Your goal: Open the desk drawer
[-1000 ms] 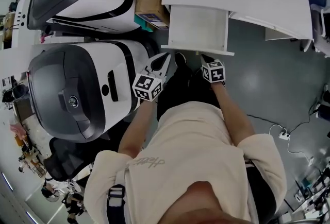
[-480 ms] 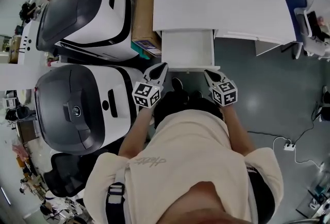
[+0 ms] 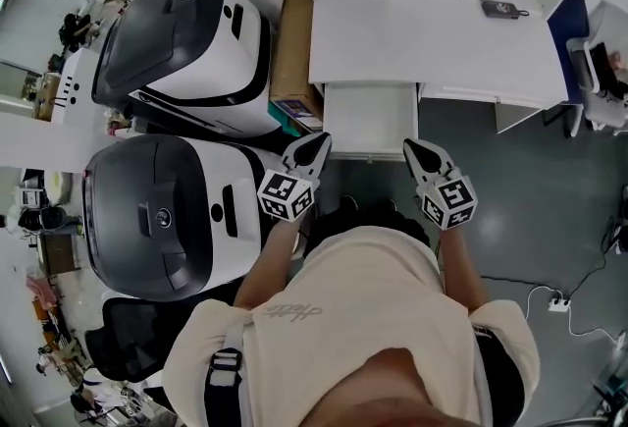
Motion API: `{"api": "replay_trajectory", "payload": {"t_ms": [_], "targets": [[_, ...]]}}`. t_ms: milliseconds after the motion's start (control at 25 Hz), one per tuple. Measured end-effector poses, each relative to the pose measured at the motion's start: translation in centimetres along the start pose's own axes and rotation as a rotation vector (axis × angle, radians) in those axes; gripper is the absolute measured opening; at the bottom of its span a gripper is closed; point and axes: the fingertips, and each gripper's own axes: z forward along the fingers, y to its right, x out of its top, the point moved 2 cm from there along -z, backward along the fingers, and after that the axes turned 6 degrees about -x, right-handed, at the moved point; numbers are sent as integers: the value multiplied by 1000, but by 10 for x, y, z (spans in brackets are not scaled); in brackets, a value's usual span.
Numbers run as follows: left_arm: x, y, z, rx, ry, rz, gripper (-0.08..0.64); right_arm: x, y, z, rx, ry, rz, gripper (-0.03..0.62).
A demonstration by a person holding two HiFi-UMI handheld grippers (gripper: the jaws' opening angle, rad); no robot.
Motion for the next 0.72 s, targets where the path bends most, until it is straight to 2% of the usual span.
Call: {"api": "replay_trajectory", "payload": {"t_ms": [160,320,480,720], "targets": [[27,-8,-5,8,57,30,0,35,-5,3,12,57,-34,-8],[52,-23,-18,15,126,-22,0,82,-23,8,57,122,-68,-8],[86,-22,-22,-4,129,86,0,127,-36,16,77,177,-101,-8],[146,-30,-33,-49,257,79,0,167,-49,26,50,240,-129,-8]]}}
